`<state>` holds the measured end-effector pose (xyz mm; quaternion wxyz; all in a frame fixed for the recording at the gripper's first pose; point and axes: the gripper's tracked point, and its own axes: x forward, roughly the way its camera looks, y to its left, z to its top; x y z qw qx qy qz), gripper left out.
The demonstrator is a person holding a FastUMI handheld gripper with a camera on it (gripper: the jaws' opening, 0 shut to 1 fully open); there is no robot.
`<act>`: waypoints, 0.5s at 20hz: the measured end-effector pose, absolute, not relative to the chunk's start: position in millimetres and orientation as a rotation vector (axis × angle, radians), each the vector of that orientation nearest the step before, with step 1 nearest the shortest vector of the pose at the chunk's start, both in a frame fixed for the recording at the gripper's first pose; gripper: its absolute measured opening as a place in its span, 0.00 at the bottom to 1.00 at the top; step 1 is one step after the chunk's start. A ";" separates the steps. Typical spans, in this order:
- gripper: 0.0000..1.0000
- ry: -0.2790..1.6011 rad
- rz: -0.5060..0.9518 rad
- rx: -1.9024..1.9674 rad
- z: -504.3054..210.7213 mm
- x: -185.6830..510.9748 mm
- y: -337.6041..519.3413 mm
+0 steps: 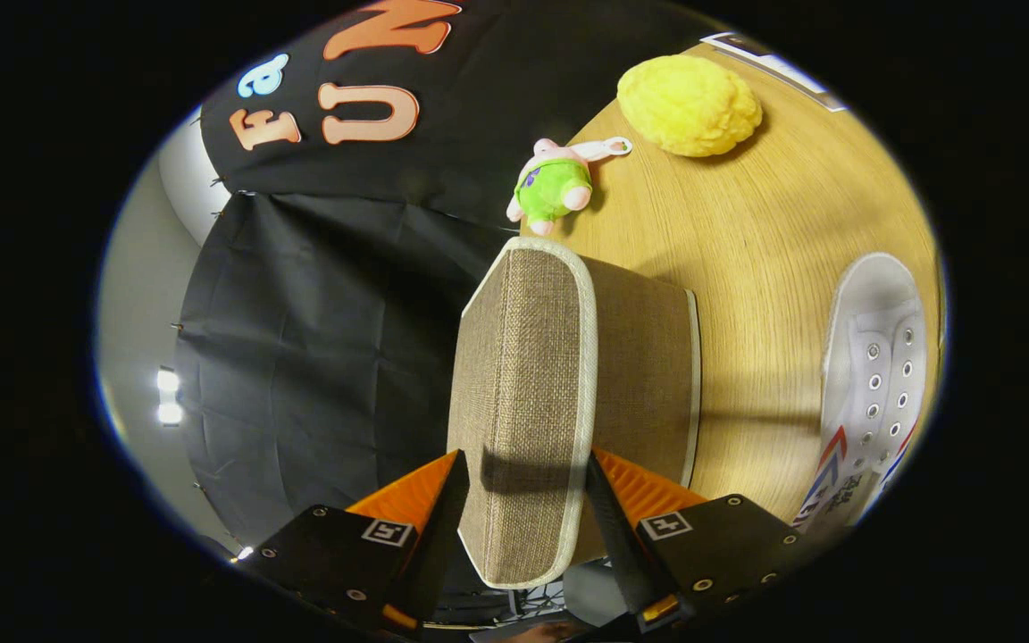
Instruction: Open the storage box then place both shoes into the box .Put the left shoe in first, then the right shoe, with the right side of both shoes facing outward in a uniform manner.
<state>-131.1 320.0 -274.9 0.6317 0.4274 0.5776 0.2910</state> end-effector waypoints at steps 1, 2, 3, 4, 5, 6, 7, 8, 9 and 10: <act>0.72 1.306 0.680 1.010 -264.8 -129.1 319.7; 0.69 1.288 0.691 1.033 -257.0 -124.9 319.9; 0.61 1.280 0.694 1.034 -256.1 -127.8 319.6; 0.56 1.272 0.701 1.029 -256.1 -126.8 319.6; 0.48 1.268 0.702 1.031 -256.4 -127.1 321.0; 0.44 1.271 0.706 1.034 -257.3 -126.2 324.5; 0.38 1.277 0.712 1.029 -258.2 -128.3 327.4; 0.36 1.294 0.711 1.012 -264.2 -131.8 329.3; 0.35 1.298 0.717 1.023 -261.3 -134.5 332.2; 0.35 1.291 0.728 1.026 -258.3 -133.5 336.0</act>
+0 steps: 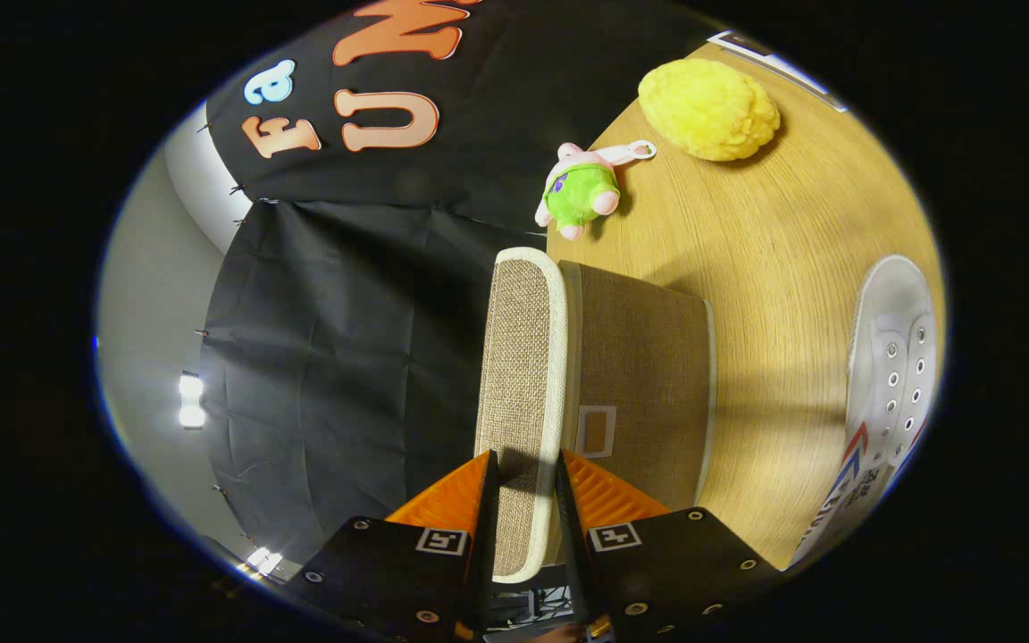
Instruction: Open the storage box then place both shoes into the box .Put the left shoe in first, then the right shoe, with the right side of both shoes facing outward in a uniform manner.
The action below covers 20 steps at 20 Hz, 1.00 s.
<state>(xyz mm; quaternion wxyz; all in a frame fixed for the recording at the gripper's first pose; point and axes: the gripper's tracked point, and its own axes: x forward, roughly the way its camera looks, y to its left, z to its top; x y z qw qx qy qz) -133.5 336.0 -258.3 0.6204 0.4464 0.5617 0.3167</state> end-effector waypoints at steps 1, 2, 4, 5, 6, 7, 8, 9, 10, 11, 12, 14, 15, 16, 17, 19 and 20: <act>0.35 1.284 0.736 1.031 -256.5 -131.7 338.3; 0.35 1.293 0.740 1.043 -256.4 -131.7 341.3; 0.36 1.295 0.754 1.079 -248.6 -129.8 345.0; 0.35 1.281 0.759 1.098 -241.7 -131.8 343.6; 0.32 1.259 0.762 1.112 -233.9 -125.8 343.5; 0.27 1.244 0.760 1.117 -227.8 -122.4 343.6; 0.24 1.222 0.747 1.116 -222.7 -113.6 344.6; 0.18 1.195 0.751 1.125 -215.2 -106.4 345.8; 0.16 1.171 0.767 1.148 -205.0 -100.5 347.9; 0.16 1.155 0.786 1.173 -192.6 -98.7 351.7; 0.16 1.147 0.800 1.176 -183.6 -95.5 358.3; 0.16 1.133 0.831 1.133 -170.4 -95.9 369.1; 0.16 1.126 0.850 1.108 -161.6 -98.2 375.1; 0.16 1.115 0.867 1.083 -153.8 -99.1 381.9; 0.16 1.109 0.881 1.054 -147.3 -100.7 390.4; 0.16 1.094 0.900 0.995 -136.0 -101.9 409.1; 0.16 1.076 0.914 0.965 -127.0 -102.6 420.2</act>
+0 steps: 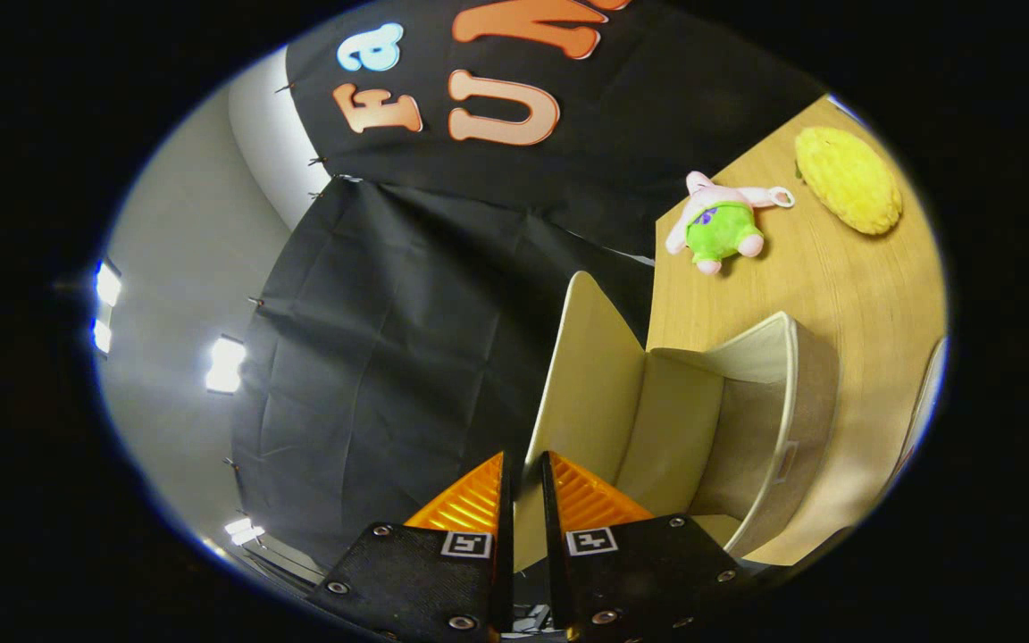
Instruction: Open the storage box then place both shoes into the box .Put the left shoe in first, then the right shoe, with the right side of both shoes facing outward in a uniform manner.
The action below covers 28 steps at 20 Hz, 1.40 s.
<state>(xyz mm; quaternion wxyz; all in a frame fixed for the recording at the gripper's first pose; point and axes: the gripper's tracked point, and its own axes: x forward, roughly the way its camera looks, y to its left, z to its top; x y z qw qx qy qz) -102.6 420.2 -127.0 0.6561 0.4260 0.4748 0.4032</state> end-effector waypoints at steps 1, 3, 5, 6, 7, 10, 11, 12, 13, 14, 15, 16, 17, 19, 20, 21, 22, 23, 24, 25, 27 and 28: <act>0.16 1.067 0.924 0.938 -121.8 -106.4 429.3; 0.16 1.066 0.945 0.877 -117.5 -112.0 455.0; 0.16 1.064 0.954 0.795 -118.3 -114.1 482.2; 0.16 1.060 0.954 0.751 -124.2 -119.5 489.6; 0.16 1.055 0.948 0.713 -126.5 -119.2 504.2; 0.16 1.055 0.937 0.643 -129.1 -128.5 540.9; 0.16 1.062 0.931 0.635 -135.1 -129.5 550.1; 0.17 1.070 0.917 0.630 -144.1 -129.3 560.9; 0.17 1.080 0.901 0.628 -151.8 -130.2 571.4; 0.16 1.094 0.900 0.630 -157.4 -131.8 580.7; 0.17 1.116 0.896 0.621 -163.8 -136.6 586.5; 0.19 1.138 0.887 0.610 -171.0 -139.1 587.4; 0.33 1.154 0.863 0.596 -176.2 -140.9 585.0; 0.61 1.161 0.814 0.584 -185.5 -137.3 571.2; 0.67 1.154 0.796 0.593 -185.5 -133.7 560.4; 0.75 1.142 0.776 0.605 -184.9 -127.6 549.0; 0.78 1.127 0.751 0.605 -185.0 -120.4 533.2; 0.81 1.107 0.722 0.595 -186.2 -111.9 515.4; 0.82 1.088 0.691 0.575 -187.5 -103.1 496.1; 0.82 1.073 0.660 0.555 -190.2 -98.6 475.2; 0.83 1.046 0.597 0.524 -198.0 -90.7 428.1; 0.84 1.031 0.567 0.511 -201.6 -88.6 403.8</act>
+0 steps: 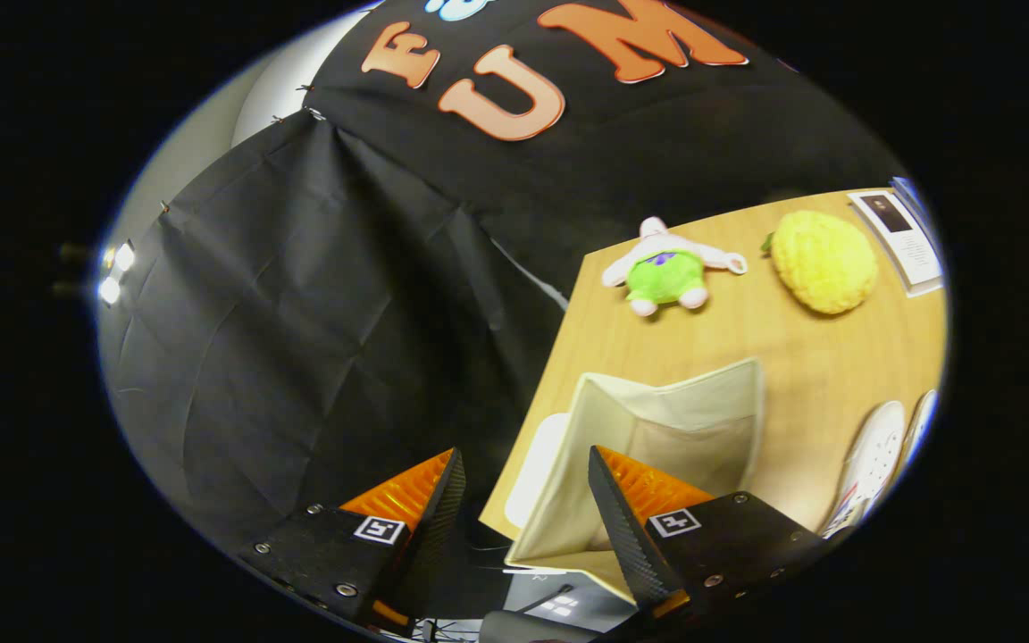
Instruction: Open the storage box then place both shoes into the box .Put the left shoe in first, then the right shoe, with the right side of both shoes facing outward in a uniform manner.
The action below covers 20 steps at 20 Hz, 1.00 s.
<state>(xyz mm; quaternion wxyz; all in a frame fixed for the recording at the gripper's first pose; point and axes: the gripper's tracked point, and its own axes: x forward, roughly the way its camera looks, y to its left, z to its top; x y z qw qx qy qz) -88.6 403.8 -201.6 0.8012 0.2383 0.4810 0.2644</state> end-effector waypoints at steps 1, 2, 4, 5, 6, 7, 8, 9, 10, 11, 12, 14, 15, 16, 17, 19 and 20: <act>0.84 1.021 0.536 0.496 -206.0 -90.9 378.8; 0.86 1.017 0.508 0.488 -210.3 -92.9 353.3; 0.88 1.016 0.437 0.466 -224.5 -95.6 297.8; 0.89 1.018 0.402 0.446 -233.5 -97.8 275.7; 0.90 1.022 0.376 0.420 -243.1 -100.1 255.9; 0.91 1.030 0.346 0.388 -254.5 -103.3 237.8; 0.91 1.046 0.321 0.362 -267.8 -108.7 217.8; 0.91 1.068 0.294 0.339 -281.0 -117.6 199.2; 0.91 1.096 0.270 0.323 -294.9 -125.0 183.8; 0.91 1.130 0.252 0.304 -309.3 -135.0 170.5; 0.91 1.163 0.231 0.286 -321.9 -145.6 156.9; 0.91 1.218 0.215 0.245 -340.6 -165.3 134.0; 0.91 1.237 0.219 0.224 -349.8 -171.0 127.4; 0.91 1.248 0.233 0.215 -360.1 -174.4 123.7; 0.89 1.266 0.240 0.207 -369.8 -177.9 122.2; 0.86 1.313 0.237 0.208 -387.7 -187.6 117.5; 0.84 1.322 0.234 0.214 -394.0 -188.5 116.1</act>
